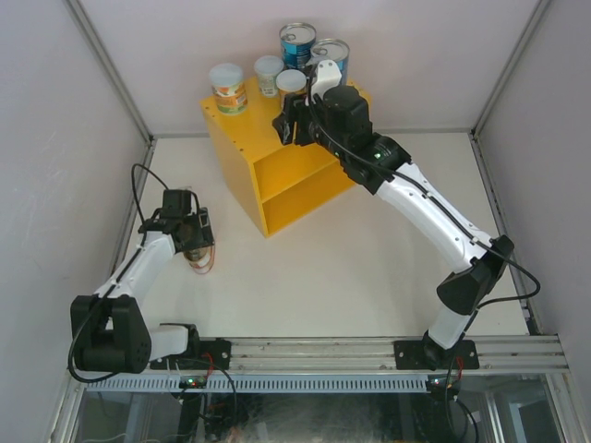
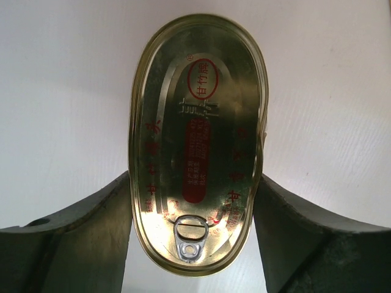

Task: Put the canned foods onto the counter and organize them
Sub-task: Pick up the canned food from the center of the board.

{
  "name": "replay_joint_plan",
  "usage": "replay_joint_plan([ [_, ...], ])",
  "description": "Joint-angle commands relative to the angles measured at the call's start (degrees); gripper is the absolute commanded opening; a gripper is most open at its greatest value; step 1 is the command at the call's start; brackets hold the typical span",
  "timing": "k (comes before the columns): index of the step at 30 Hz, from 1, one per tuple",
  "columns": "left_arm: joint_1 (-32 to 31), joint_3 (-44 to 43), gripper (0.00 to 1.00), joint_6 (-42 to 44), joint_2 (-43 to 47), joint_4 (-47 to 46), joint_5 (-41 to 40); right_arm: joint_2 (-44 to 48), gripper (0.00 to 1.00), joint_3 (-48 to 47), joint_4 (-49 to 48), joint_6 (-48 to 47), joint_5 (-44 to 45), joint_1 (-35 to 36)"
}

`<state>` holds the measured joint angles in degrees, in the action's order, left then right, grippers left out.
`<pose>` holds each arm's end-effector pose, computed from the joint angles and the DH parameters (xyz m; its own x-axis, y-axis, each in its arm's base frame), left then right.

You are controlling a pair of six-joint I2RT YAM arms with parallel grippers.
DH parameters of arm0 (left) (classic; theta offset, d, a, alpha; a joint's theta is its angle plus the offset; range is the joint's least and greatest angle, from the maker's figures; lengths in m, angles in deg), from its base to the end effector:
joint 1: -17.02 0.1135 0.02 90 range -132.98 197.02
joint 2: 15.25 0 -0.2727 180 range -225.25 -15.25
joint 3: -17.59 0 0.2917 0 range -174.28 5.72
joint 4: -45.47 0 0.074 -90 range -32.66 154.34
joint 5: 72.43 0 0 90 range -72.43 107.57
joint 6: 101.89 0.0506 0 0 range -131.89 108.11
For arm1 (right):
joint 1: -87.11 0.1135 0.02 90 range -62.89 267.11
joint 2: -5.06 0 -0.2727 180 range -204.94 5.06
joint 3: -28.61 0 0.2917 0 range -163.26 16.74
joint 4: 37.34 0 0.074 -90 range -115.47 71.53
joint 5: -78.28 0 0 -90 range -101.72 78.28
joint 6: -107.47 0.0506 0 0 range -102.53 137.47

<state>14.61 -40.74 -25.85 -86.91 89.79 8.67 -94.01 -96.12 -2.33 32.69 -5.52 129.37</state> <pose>0.2845 -0.0041 0.2003 -0.8092 -0.2045 -0.5508 -0.2436 0.9699 -0.0022 0.3357 0.2976 0.4889 -0.2708 0.1065 -0.9567 -0.5374 0.8078 0.2421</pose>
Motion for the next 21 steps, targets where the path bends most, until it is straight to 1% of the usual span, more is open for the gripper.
replay_joint_plan([
  [1, 0.4, -0.3, 0.20, -0.8, 4.1, 0.3, -1.0, 3.6, 0.56, 0.7, -0.8, -0.8, 1.0, 0.8],
  [4, 0.4, -1.7, 0.02, -0.8, 6.1, 0.9, -0.9, 4.3, 0.56, 1.0, -0.4, -1.0, 1.2, 1.1],
  [5, 0.3, -2.2, 0.00, -0.8, 6.4, 1.1, -0.6, 4.4, 0.56, 1.0, -0.2, -1.1, 1.3, 1.3],
  [13, 0.3, -5.4, 0.00, -0.7, 11.0, 2.1, 1.8, 6.2, 0.56, 1.8, 1.2, -1.8, 2.2, 2.7],
  [17, 0.4, -8.8, 0.00, -1.5, 13.7, 4.8, 0.2, 7.9, 0.56, 3.4, 1.2, -2.0, 2.7, 3.1],
  [21, 0.2, -12.6, 0.00, -2.5, 15.8, 6.5, 2.4, 9.3, 0.56, 5.1, 1.3, -2.0, 3.1, 3.4],
])
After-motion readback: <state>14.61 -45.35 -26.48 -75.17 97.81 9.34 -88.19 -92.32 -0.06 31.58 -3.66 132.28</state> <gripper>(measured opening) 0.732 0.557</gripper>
